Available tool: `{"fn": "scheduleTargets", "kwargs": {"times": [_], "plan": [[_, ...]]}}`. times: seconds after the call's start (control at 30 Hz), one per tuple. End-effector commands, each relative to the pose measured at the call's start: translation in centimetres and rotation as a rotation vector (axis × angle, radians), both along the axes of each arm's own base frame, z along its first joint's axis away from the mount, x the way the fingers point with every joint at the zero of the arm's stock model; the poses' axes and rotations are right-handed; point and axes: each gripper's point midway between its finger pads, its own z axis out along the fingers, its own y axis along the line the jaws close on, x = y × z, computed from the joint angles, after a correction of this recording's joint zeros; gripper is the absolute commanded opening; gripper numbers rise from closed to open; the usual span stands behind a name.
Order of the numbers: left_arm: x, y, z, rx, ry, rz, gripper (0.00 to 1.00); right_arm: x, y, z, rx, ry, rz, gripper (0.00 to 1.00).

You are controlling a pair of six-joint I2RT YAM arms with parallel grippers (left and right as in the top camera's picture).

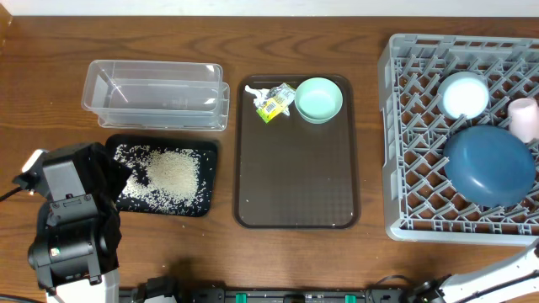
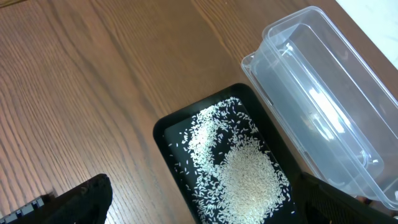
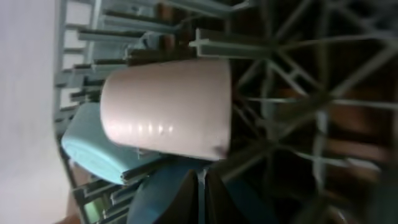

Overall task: Sort waste into correct bins and load items into the dishwasher rack
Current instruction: 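Lower the pink cup into the rack and release it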

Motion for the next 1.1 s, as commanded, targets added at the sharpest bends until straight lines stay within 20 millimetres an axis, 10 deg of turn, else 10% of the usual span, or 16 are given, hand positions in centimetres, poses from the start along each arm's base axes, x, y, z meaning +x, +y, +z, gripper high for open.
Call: {"fn": "scheduleTargets", "kwargs": {"times": [0.0,0.33,0.7,1.07], "plan": [[-0.1,0.2,0.5,0.007,-0.01,0.01,0.94,-1.1,-1.0,5.7,-0.134,0.013,-0.108,0.04],[-0.1,0.2,0.5,0.007,-0.01,0.01,0.94,2.0,4.6,15.3,-0.364,-0.117,-0.026,0.1],[-0.1,0.2,0.5,0.007,-0.01,0.01,0.94,9.0,7.9,8.0,-0.605,0.128,0.072,0.01],[-0.1,0.2,0.5,0.007,-0.01,0.01,0.94,9.7,6.2,2.7,-0.599,0.24,0.036,0.01]]}}
